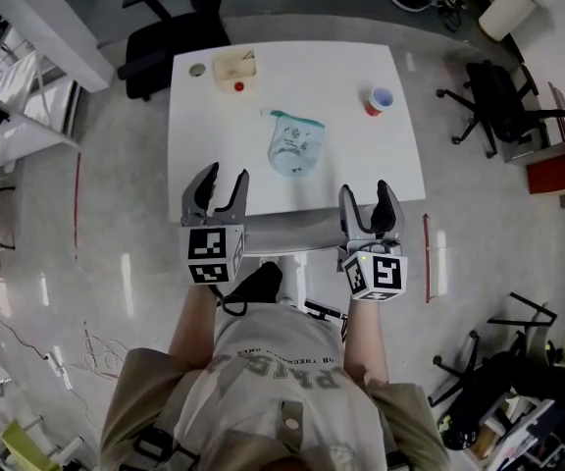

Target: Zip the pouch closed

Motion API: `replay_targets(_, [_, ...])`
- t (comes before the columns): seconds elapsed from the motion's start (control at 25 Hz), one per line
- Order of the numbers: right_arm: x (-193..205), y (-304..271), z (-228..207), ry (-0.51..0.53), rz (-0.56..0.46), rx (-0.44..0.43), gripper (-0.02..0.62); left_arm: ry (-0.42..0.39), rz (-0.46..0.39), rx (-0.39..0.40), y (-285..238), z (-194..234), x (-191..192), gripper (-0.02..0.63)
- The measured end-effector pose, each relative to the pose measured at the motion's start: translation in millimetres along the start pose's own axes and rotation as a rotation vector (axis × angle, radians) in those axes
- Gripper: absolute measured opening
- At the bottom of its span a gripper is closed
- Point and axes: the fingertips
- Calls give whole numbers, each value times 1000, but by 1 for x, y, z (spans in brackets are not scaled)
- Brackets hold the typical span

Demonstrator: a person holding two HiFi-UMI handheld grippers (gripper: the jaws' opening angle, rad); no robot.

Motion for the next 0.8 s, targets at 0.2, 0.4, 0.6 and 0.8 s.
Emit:
replay_targets(0.2, [0,-42,4,2,6,15,278,7,19,32,-35,28,-4,207])
replay_targets(0.4, [2,-67,7,1,23,18,278,12,47,66,-61,37,-4,207])
replay_targets(0.6, [10,-86,5,-26,58,25,278,23,81,87,-77,41,4,207])
replay_targets(0.8, [19,-101,-1,-30,92,2,278,39,120,79,-85,39,18,207])
Point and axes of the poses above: the fingertips, and each gripper's own axes: y backward along the fingers, z to its left, x out of its underside, and after that the axes turned 8 degrees about x, right-handed
